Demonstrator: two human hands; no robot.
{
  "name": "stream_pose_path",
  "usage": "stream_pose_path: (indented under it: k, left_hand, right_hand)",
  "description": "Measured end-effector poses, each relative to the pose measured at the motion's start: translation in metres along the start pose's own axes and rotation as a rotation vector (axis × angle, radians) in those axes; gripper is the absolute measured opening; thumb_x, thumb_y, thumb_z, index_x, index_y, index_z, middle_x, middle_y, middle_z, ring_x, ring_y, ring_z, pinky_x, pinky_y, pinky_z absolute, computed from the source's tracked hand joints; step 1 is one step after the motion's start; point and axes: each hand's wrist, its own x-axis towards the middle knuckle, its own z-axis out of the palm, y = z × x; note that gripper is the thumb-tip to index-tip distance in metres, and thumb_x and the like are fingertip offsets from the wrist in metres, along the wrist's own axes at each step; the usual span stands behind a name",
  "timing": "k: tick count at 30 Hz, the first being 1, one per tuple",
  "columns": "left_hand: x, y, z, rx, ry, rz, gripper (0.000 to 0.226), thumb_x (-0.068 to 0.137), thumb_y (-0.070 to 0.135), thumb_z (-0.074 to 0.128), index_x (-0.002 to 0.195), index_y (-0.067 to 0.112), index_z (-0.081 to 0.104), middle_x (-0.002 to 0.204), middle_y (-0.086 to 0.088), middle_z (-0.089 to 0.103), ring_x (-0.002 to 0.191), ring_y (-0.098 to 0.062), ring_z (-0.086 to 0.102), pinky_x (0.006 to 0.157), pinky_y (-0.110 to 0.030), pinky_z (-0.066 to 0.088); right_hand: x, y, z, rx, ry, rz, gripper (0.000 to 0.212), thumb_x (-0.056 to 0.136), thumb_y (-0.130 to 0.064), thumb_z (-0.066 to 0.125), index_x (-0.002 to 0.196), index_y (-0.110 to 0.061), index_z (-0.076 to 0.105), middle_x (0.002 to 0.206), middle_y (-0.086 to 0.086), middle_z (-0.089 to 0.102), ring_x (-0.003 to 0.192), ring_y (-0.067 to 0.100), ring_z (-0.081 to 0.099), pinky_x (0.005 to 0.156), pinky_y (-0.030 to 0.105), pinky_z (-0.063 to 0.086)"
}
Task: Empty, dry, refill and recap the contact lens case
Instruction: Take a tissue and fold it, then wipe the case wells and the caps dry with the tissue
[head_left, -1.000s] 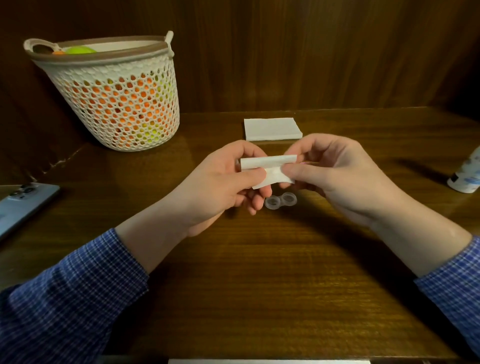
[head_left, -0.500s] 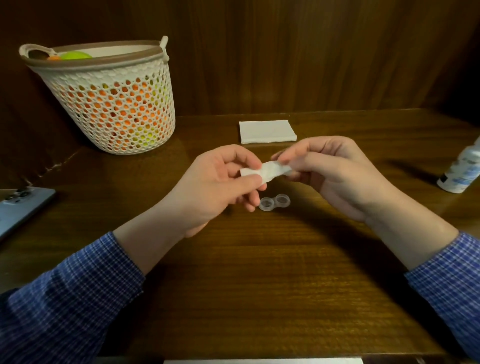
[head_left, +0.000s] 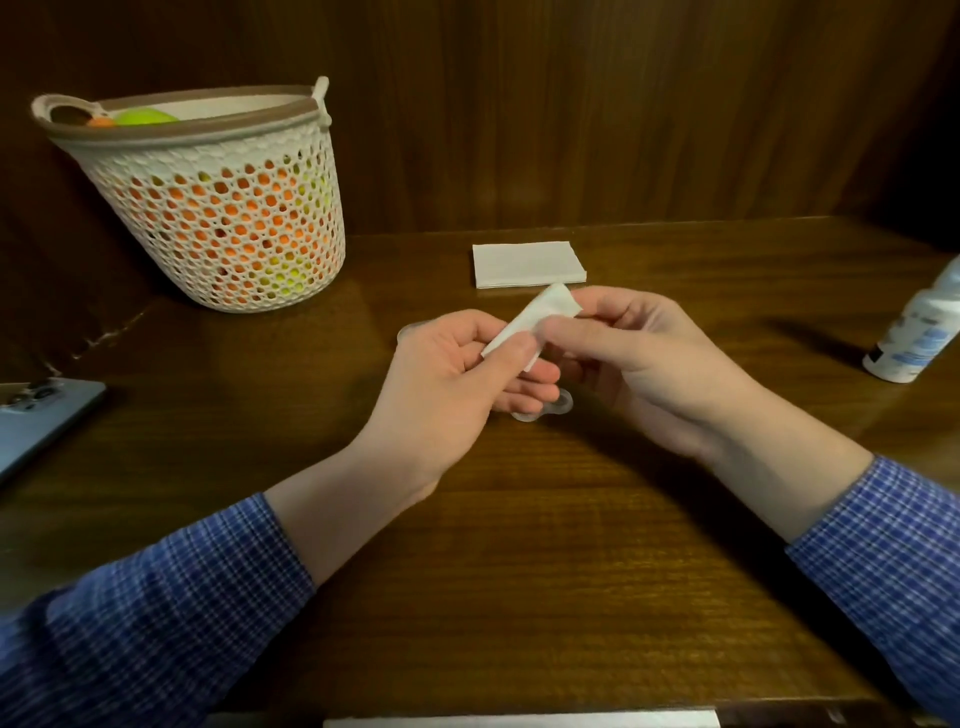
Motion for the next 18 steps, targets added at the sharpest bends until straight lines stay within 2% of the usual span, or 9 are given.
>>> stream_pose_path:
  k: [3, 5, 8, 9, 11, 13, 15, 18]
  left_hand:
    - [0.0, 0.0, 0.005, -0.011, 0.009, 0.013, 0.012, 0.099, 0.019, 0.062, 0.105, 0.009, 0.068, 0.088, -0.003, 0.08, 0.081, -0.02, 0.078, 0.072, -0.028, 0.064]
    - [0.0, -0.001, 0.004, 0.077, 0.024, 0.063, 0.012, 0.1, 0.022, 0.061, 0.103, 0.013, 0.069, 0.09, 0.002, 0.079, 0.084, -0.014, 0.077, 0.073, -0.025, 0.062]
    - [0.0, -0.007, -0.004, 0.373, 0.066, 0.146, 0.008, 0.097, 0.028, 0.065, 0.104, 0.028, 0.068, 0.095, 0.014, 0.07, 0.086, 0.0, 0.065, 0.068, -0.015, 0.054]
    - [0.001, -0.009, -0.007, 0.498, 0.053, 0.139, 0.014, 0.094, 0.031, 0.067, 0.108, 0.033, 0.066, 0.099, 0.018, 0.065, 0.088, 0.003, 0.061, 0.067, -0.012, 0.05]
    - [0.004, -0.015, -0.009, 0.732, -0.041, 0.1, 0.034, 0.091, 0.037, 0.07, 0.123, 0.037, 0.06, 0.113, 0.021, 0.057, 0.1, 0.004, 0.053, 0.074, -0.01, 0.043]
    - [0.006, -0.019, -0.009, 0.839, -0.139, 0.06, 0.048, 0.09, 0.042, 0.071, 0.135, 0.033, 0.057, 0.12, 0.017, 0.054, 0.107, 0.0, 0.052, 0.087, -0.015, 0.044]
    - [0.01, -0.021, -0.007, 0.878, -0.176, 0.052, 0.052, 0.09, 0.046, 0.07, 0.137, 0.031, 0.057, 0.121, 0.014, 0.053, 0.109, -0.003, 0.052, 0.095, -0.024, 0.049]
    - [0.015, -0.022, -0.004, 0.893, -0.17, 0.064, 0.04, 0.092, 0.048, 0.068, 0.128, 0.032, 0.065, 0.115, 0.012, 0.054, 0.105, -0.006, 0.055, 0.092, -0.029, 0.052]
  right_hand:
    - [-0.001, 0.002, 0.005, 0.033, 0.028, 0.021, 0.011, 0.095, -0.014, 0.069, 0.092, -0.006, 0.075, 0.085, 0.007, 0.07, 0.087, 0.023, 0.06, 0.087, 0.042, 0.047]
    - [0.0, -0.003, 0.005, 0.071, 0.044, -0.007, 0.018, 0.096, -0.012, 0.066, 0.078, -0.01, 0.068, 0.076, 0.007, 0.062, 0.077, 0.017, 0.058, 0.081, 0.035, 0.05]
    - [0.004, -0.015, -0.008, 0.028, 0.161, -0.072, 0.028, 0.096, -0.007, 0.066, 0.069, -0.016, 0.065, 0.068, -0.003, 0.067, 0.069, 0.011, 0.066, 0.08, 0.039, 0.059]
    - [0.004, -0.019, -0.015, -0.045, 0.192, -0.08, 0.033, 0.096, -0.007, 0.067, 0.064, -0.019, 0.066, 0.068, -0.009, 0.07, 0.069, 0.008, 0.071, 0.076, 0.037, 0.063]
    - [0.004, -0.019, -0.028, -0.279, 0.159, -0.042, 0.037, 0.096, -0.012, 0.068, 0.06, -0.021, 0.069, 0.07, -0.017, 0.072, 0.073, 0.005, 0.074, 0.063, 0.023, 0.058]
    - [0.004, -0.01, -0.036, -0.534, 0.083, 0.065, 0.027, 0.095, -0.021, 0.071, 0.069, -0.017, 0.074, 0.071, -0.017, 0.072, 0.078, 0.006, 0.069, 0.069, 0.025, 0.051]
    - [0.005, -0.001, -0.039, -0.699, 0.04, 0.145, 0.019, 0.093, -0.03, 0.074, 0.077, -0.02, 0.078, 0.076, -0.019, 0.071, 0.082, -0.001, 0.065, 0.073, 0.026, 0.045]
    - [0.008, 0.005, -0.036, -0.809, -0.025, 0.131, 0.013, 0.09, -0.034, 0.076, 0.079, -0.028, 0.08, 0.079, -0.035, 0.069, 0.084, -0.027, 0.056, 0.076, 0.017, 0.04]
